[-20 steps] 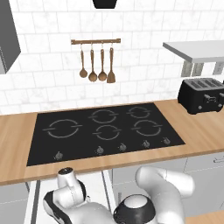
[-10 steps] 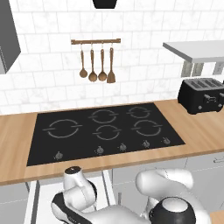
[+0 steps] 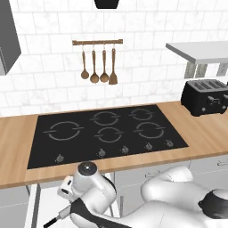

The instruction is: Pick the rolling pin from the drawer and place it on the counter.

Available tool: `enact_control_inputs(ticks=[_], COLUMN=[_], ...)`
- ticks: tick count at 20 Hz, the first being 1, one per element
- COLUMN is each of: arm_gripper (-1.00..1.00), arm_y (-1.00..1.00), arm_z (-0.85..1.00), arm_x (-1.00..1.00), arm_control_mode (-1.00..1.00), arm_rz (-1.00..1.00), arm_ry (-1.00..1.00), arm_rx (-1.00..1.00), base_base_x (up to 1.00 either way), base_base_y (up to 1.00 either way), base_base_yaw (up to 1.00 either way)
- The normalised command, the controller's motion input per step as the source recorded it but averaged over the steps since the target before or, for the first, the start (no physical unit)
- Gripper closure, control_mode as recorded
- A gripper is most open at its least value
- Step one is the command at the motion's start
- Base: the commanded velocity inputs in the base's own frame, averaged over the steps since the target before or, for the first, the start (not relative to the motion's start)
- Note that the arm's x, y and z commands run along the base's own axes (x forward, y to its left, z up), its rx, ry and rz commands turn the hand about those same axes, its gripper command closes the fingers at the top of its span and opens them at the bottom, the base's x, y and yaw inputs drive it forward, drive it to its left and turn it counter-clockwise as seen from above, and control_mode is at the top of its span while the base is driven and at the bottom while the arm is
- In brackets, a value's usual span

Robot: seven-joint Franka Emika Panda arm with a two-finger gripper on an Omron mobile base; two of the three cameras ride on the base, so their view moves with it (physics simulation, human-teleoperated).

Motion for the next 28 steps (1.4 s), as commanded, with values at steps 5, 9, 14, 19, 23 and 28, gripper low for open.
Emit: enact_control_inputs(ticks=[5, 9, 14, 19, 23, 28], arm_gripper=[1.00, 1.00, 1.00, 1.00, 1.00, 1.00], arm_y=[0.01, 0.15, 0.12, 0.20, 0.00, 0.00], arm_z=[1.00, 1.00, 0.93, -0.22, -0.61, -0.82], arm_x=[0.51, 0.88, 1.00, 0.71, 0.37, -0.12], arm_control_mode=[-1.00, -1.00, -1.00, -1.00, -1.00, -1.00], arm_rz=[-0.31, -0.25, -0.18, -0.12, -0.01, 0.00], arm_ry=[-0.10, -0.02, 0.01, 0.01, 0.08, 0.08], arm_rx=[0.03, 0.01, 0.00, 0.00, 0.00, 0.00], base_base_x=[0.00, 0.00, 0.00, 0.00, 0.00, 0.00], base_base_y=[0.00, 0.00, 0.00, 0.00, 0.00, 0.00], base_base_yaw=[0.00, 0.00, 0.00, 0.00, 0.00, 0.00])
